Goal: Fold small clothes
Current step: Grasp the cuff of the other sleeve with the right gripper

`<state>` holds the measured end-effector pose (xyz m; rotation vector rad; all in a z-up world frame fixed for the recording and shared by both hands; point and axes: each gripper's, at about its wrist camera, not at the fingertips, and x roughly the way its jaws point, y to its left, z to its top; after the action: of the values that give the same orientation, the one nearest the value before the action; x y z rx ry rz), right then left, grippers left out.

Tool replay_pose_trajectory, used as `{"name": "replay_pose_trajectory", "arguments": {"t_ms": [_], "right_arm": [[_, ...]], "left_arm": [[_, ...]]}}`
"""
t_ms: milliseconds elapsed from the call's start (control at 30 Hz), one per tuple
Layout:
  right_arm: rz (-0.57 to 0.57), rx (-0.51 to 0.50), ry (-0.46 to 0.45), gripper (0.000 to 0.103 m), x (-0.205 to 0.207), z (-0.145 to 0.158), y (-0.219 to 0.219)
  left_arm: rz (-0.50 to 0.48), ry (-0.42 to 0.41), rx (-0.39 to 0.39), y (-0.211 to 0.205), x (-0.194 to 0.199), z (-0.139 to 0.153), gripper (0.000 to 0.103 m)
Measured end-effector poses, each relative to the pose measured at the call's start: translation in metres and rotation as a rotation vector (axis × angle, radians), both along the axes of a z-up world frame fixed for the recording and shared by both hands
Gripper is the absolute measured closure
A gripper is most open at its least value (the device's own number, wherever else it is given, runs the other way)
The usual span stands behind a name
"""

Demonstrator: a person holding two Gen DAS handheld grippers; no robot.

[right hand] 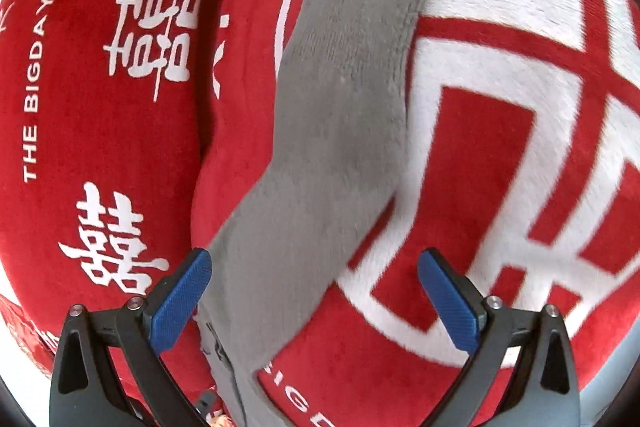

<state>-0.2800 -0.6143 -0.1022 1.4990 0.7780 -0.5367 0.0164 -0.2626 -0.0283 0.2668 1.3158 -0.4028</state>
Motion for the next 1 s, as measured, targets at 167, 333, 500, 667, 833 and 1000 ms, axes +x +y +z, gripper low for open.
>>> {"name": "replay_pose_trajectory", "arguments": {"t_ms": [167,333,500,667,833,1000], "right_arm": [[0.002,0.029,-0.032,0.0,0.003,-0.011,-0.012],[-0.061,0.085,-0.106,0.0,0.006,-0.02,-0.018],[-0.113,0.115,-0.18,0.0,0.007,-0.021,-0.03],[-0.124,0.147,-0.15,0.081,0.011,-0.026,-0.032],[-0.16,0.189,-0.237,0.097,0.011,-0.027,-0.027],[-0.043,0.157,-0.377,0.097,0.04,0.008,-0.013]], "left_arm": [[0.038,-0.008,0.063,0.0,0.032,-0.031,0.0],[0.027,-0.006,0.103,-0.008,0.026,-0.05,0.0],[-0.044,-0.042,0.035,-0.026,0.011,-0.03,0.0],[-0.125,0.01,0.018,-0.062,-0.006,-0.047,0.0],[-0.164,0.019,-0.002,-0.06,-0.015,-0.042,0.0],[-0.118,-0.01,-0.022,-0.009,-0.008,-0.021,0.0]]}}
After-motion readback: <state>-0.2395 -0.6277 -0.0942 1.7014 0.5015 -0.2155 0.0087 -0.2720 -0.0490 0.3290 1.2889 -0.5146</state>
